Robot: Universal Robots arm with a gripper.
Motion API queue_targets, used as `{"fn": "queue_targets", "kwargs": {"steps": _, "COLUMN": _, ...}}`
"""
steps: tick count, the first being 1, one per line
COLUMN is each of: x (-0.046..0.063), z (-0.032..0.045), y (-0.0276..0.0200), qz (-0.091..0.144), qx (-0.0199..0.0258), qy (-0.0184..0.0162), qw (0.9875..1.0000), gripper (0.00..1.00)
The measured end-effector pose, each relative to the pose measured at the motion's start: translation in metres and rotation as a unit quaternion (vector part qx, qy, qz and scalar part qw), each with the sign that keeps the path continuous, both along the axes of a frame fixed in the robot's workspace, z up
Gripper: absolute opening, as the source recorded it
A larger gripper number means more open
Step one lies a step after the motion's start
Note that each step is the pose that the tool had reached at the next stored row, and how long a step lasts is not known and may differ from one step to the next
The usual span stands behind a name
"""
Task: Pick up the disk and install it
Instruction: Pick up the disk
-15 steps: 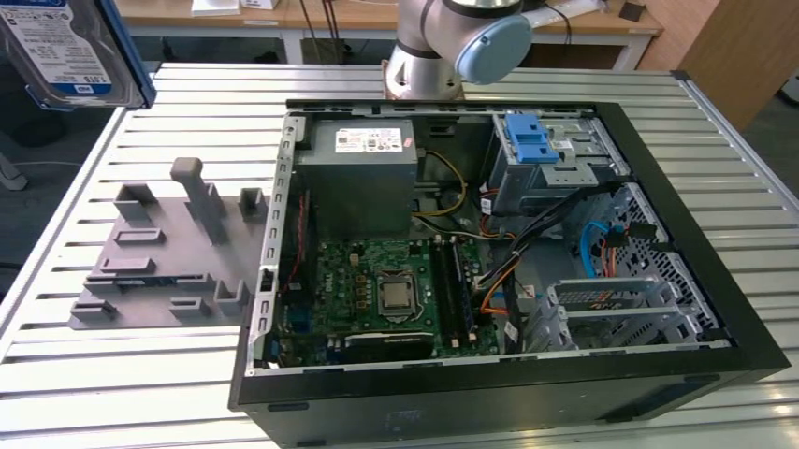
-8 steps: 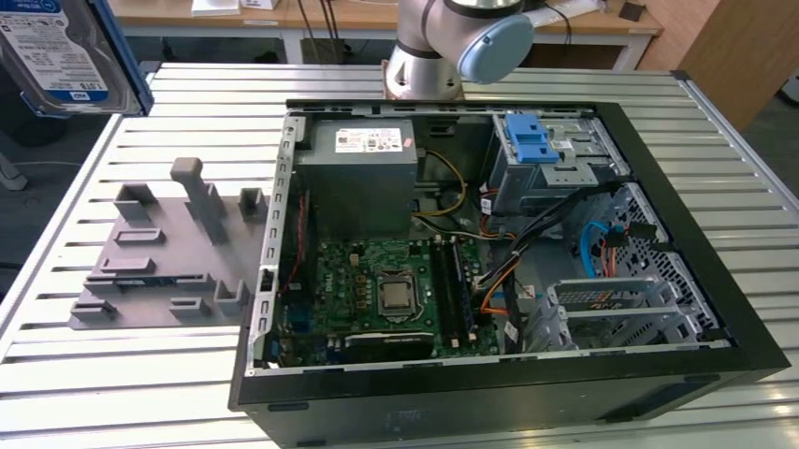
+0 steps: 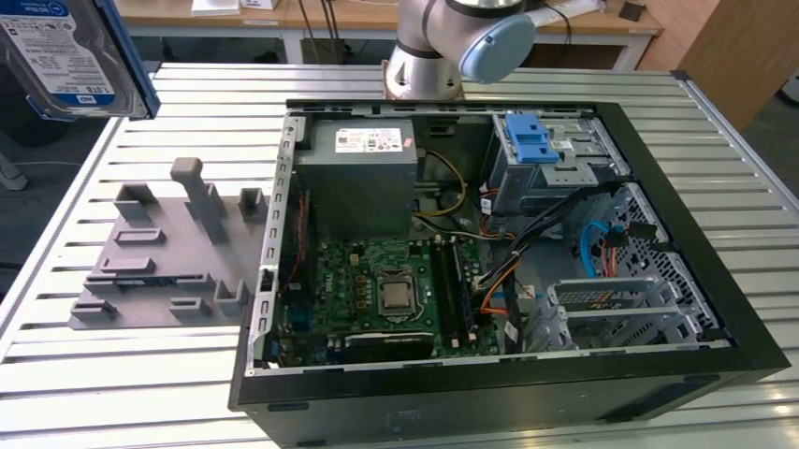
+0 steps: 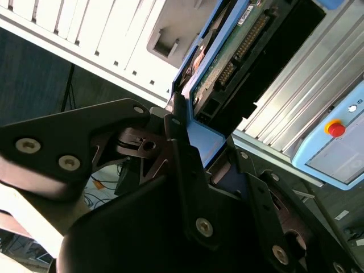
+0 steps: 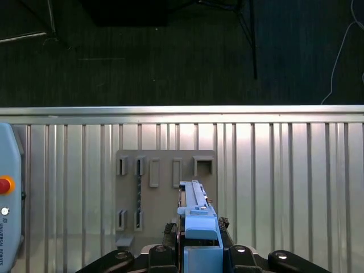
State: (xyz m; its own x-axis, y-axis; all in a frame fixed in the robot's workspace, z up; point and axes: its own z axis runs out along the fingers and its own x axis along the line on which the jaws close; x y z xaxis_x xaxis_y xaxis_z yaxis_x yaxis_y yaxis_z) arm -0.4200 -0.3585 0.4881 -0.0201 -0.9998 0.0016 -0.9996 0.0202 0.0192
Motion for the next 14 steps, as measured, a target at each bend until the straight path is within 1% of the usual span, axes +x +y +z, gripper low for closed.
{"fn": "queue_targets", "kwargs": {"steps": 10, "x": 0.014, "z": 0.0000, "y": -0.0032, "qz": 0.000, "qx": 0.0001, "qy": 0.0019, "qw": 1.0000, "gripper": 0.36}}
{"fn": "queue_targets", "kwargs": {"steps": 14, "x": 0.016, "z": 0.0008, "y": -0.0035, "qz": 0.000, "qx": 0.0001, "qy": 0.0020, "qw": 1.0000, "gripper": 0.36}}
